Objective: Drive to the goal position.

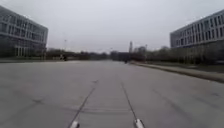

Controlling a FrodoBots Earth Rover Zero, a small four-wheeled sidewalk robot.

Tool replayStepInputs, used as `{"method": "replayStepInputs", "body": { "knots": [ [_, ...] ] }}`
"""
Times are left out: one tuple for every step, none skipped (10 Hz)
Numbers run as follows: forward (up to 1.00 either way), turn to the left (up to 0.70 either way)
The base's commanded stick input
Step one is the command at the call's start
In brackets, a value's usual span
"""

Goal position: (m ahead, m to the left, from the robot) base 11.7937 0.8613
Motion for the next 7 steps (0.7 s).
{"method": "replayStepInputs", "body": {
  "knots": [
    [1.0,0.02],
    [1.0,0.02],
    [1.0,0.02],
    [1.0,0.02],
    [1.0,0.02],
    [1.0,0.02],
    [1.0,0.02]
  ]
}}
